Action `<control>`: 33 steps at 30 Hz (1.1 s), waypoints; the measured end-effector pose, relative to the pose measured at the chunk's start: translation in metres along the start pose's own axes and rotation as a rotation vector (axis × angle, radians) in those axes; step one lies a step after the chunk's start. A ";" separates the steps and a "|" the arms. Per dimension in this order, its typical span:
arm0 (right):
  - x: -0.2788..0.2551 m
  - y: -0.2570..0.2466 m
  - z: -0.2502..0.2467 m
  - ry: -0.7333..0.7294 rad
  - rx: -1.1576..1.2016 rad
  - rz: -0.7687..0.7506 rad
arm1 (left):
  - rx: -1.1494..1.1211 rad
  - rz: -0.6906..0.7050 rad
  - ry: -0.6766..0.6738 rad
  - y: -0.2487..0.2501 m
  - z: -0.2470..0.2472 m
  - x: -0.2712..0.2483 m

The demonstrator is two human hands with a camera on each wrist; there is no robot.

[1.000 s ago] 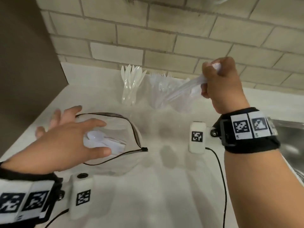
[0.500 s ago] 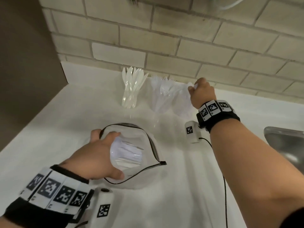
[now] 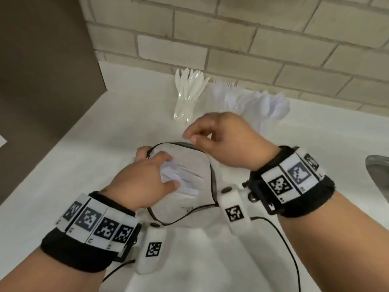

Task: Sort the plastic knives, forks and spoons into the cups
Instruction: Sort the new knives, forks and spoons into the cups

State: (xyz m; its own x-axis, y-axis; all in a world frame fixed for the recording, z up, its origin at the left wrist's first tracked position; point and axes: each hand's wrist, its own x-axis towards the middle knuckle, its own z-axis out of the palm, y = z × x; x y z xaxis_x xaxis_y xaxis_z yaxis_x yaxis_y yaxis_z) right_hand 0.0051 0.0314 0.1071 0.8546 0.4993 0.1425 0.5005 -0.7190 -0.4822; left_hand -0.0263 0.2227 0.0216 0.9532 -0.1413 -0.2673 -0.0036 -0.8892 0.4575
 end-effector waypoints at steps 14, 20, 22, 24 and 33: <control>-0.001 0.010 0.076 -0.459 -0.433 0.162 | -0.074 -0.033 -0.105 -0.015 0.011 0.001; -0.001 0.011 0.091 -0.528 -0.522 0.253 | -0.054 -0.041 -0.114 -0.013 0.016 0.000; -0.002 0.008 0.093 -0.460 -0.485 0.242 | -0.085 -0.051 -0.103 -0.014 0.016 0.001; -0.004 0.004 0.094 -0.412 -0.491 0.213 | -0.125 -0.054 -0.106 -0.015 0.016 0.001; -0.004 0.005 0.096 -0.535 -0.507 0.252 | -0.124 -0.011 -0.111 -0.014 0.016 0.002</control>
State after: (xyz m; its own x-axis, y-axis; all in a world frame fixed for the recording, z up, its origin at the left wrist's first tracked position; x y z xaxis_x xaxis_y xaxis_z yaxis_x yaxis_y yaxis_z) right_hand -0.0094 0.0721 0.0211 0.8326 0.3641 -0.4173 0.4122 -0.9107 0.0279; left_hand -0.0291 0.2280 0.0008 0.9138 -0.1854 -0.3615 0.0501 -0.8315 0.5532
